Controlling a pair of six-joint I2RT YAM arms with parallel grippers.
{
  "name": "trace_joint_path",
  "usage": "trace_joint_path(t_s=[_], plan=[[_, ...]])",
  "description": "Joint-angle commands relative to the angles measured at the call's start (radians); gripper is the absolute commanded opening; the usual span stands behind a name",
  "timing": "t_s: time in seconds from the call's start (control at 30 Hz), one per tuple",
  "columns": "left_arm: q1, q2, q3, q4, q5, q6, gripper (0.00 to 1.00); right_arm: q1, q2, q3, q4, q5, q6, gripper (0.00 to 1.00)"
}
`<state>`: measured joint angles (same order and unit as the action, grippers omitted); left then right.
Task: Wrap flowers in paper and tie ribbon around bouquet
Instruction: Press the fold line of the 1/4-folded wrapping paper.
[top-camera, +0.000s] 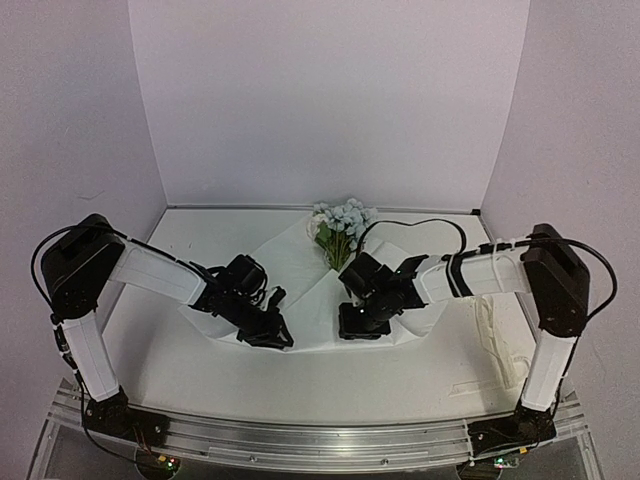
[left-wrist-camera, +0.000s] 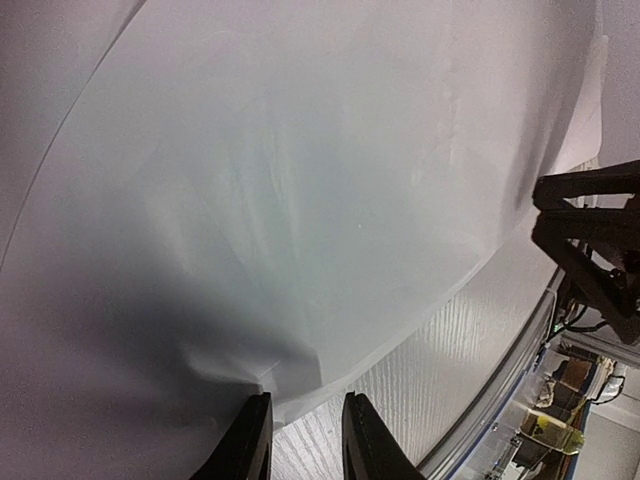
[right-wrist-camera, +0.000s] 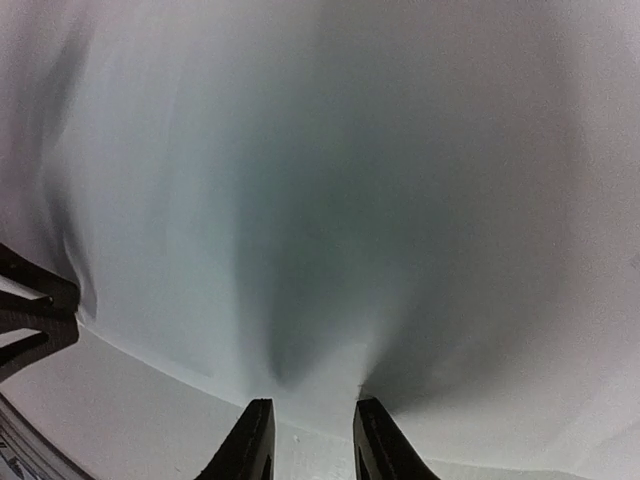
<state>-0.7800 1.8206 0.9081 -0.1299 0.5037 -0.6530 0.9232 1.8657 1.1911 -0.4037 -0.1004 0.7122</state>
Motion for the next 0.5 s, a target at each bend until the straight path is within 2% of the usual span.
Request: trace_joint_path(t_s=[0.0,0.2,0.47], plan=[[0.020,0.021,-0.032,-0.086,-0.065,0.023,0.26,0.020,0.076,0.059,0.162,-0.042,0.082,0.27],[0.035,0.024,-0.035,-0.090,-0.058,0.026,0.25,0.027,0.100,0.009,0.204,0.004,0.132,0.21],[0.059,0.031,-0.048,-0.100,-0.051,0.026,0.25,0.017,-0.065,-0.249,0.226,0.127,0.110,0.22]])
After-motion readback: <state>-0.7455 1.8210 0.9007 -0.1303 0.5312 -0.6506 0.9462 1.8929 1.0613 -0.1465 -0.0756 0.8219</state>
